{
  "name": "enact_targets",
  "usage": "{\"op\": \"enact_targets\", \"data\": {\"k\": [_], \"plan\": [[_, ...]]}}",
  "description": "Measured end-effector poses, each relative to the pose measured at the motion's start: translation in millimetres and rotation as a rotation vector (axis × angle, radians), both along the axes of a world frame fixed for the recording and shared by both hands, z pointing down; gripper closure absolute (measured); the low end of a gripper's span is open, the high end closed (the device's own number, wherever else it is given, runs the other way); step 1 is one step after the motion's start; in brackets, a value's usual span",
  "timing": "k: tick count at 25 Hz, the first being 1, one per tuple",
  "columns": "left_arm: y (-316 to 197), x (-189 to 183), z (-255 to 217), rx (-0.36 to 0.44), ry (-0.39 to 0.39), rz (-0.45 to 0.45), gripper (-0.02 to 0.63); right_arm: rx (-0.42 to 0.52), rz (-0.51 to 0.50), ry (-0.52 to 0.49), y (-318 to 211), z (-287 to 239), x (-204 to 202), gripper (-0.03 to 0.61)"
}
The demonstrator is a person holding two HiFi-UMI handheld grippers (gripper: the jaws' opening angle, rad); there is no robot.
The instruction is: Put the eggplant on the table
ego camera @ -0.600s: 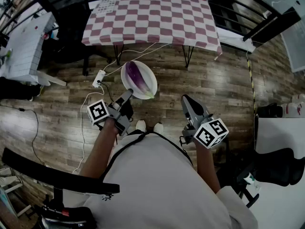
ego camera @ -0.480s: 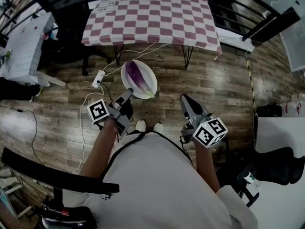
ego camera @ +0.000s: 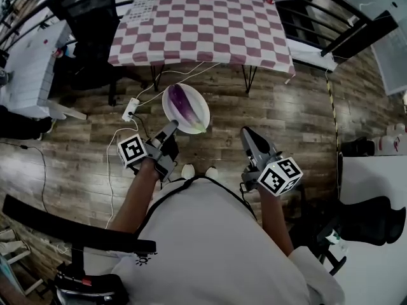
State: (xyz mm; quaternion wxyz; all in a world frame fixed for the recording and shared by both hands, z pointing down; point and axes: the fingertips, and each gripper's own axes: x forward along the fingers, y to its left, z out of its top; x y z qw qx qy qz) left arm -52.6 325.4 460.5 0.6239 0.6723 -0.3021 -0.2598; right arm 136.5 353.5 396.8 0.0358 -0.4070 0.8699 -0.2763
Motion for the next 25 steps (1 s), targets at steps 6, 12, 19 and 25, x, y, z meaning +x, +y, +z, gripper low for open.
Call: {"op": "enact_targets", "data": {"k": [6, 12, 19, 25], "plan": [[-10.3, -12.8, 0.3, 0.001, -0.002, 0.002, 0.591, -0.014, 0.024, -0.045, -13.4, -2.0, -6.3, 0.571], [-18.2, -26.3, -0.7, 0.010, 0.010, 0.001, 0.591, -0.023, 0.028, -0.056, -22.5, -1.7, -21.4, 0.571], [-18.2, -45.1, 5.8, 0.002, 0.018, 0.002, 0.591, -0.035, 0.017, -0.047, -21.7, 3.4, -43.2, 0.571], [-12.7, -62.9, 13.4, -0.002, 0.011, -0.001, 0.591, -0.032, 0.014, -0.024, -15.1, 7.4, -57.6, 0.571]]}}
